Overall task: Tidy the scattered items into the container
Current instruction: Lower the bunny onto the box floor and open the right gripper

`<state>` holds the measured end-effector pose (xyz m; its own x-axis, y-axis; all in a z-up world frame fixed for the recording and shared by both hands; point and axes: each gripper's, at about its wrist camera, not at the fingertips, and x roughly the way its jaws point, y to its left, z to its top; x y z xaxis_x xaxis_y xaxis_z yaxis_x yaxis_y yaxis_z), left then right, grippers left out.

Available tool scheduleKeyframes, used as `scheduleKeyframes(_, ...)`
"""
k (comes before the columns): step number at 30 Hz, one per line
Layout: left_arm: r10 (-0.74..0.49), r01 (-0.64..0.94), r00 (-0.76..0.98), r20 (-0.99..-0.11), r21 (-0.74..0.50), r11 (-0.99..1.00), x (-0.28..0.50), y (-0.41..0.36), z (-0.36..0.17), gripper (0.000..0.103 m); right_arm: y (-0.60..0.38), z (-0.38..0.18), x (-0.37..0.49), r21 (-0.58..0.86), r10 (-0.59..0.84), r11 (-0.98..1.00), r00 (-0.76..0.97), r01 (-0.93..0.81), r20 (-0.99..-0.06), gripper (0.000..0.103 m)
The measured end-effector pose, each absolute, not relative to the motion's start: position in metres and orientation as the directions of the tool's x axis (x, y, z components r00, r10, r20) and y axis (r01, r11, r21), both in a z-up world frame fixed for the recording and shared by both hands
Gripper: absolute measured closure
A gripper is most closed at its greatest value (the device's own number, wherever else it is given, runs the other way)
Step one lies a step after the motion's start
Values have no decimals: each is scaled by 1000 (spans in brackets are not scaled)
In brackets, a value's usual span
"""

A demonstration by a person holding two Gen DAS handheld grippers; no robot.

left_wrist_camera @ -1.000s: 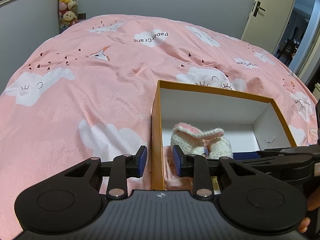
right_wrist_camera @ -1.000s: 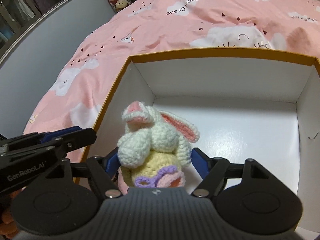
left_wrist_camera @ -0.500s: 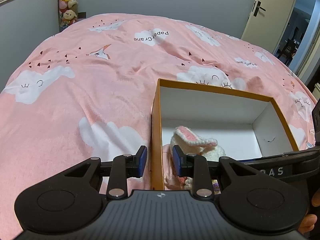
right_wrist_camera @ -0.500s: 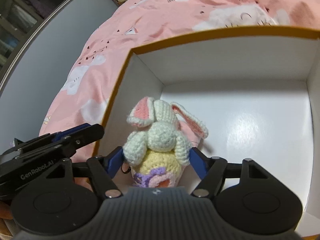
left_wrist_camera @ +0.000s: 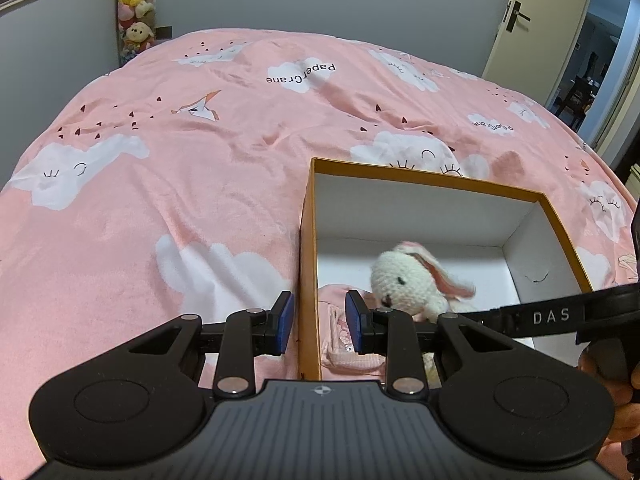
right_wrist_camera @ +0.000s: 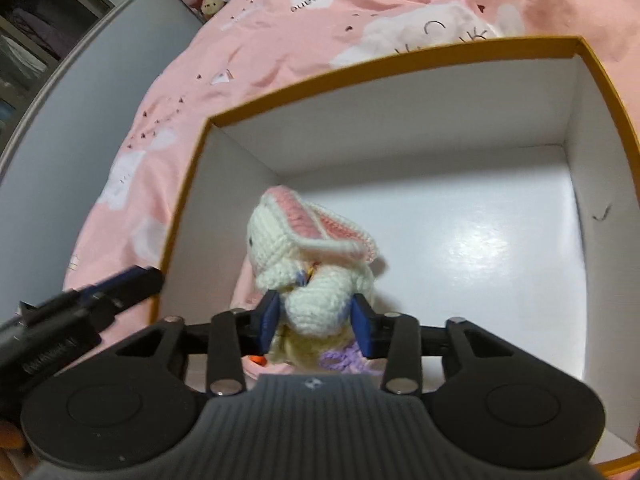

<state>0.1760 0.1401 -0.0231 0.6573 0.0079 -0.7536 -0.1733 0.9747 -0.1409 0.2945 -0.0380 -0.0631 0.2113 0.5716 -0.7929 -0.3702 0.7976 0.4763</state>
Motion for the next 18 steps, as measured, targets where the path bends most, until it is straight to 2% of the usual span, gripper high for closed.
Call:
scheduleKeyframes(1, 8, -173, 657, -754, -140, 975, 176, 140, -23, 70, -39, -64, 295, 486, 577, 793, 199, -366, -792, 50)
scheduleKeyframes(3, 8, -170, 656, -755, -138, 976, 176, 139, -23, 70, -42, -62, 297, 469, 566, 798, 205, -379, -798, 43)
scheduleKeyframes(4, 7, -167, 656, -755, -137, 976, 176, 139, -23, 70, -40, -60, 297, 440, 548, 807, 222, -394, -806, 36)
scheduleKeyframes(9, 8, -169, 653, -757, -135, 976, 176, 138, -24, 70, -33, -42, 291, 354, 527, 804, 297, -479, -796, 25)
scheduleKeyframes(12, 6, -164, 651, -759, -133, 977, 176, 136, -24, 70, -23, -43, 292, 291, 494, 804, 312, -518, -811, 23)
scheduleKeyframes(13, 6, -163, 652, -758, -132, 978, 176, 136, -24, 70, -17, -45, 293, 254, 466, 811, 320, -527, -825, 20)
scheduleKeyframes(16, 7, -159, 653, -757, -129, 979, 174, 135, -24, 70, -15, -51, 295, 123, 370, 839, 390, -529, -843, 19)
scheduleKeyframes(18, 8, -159, 650, -760, -126, 979, 175, 135, -25, 70, -23, -51, 301, 142, 379, 843, 387, -519, -841, 19)
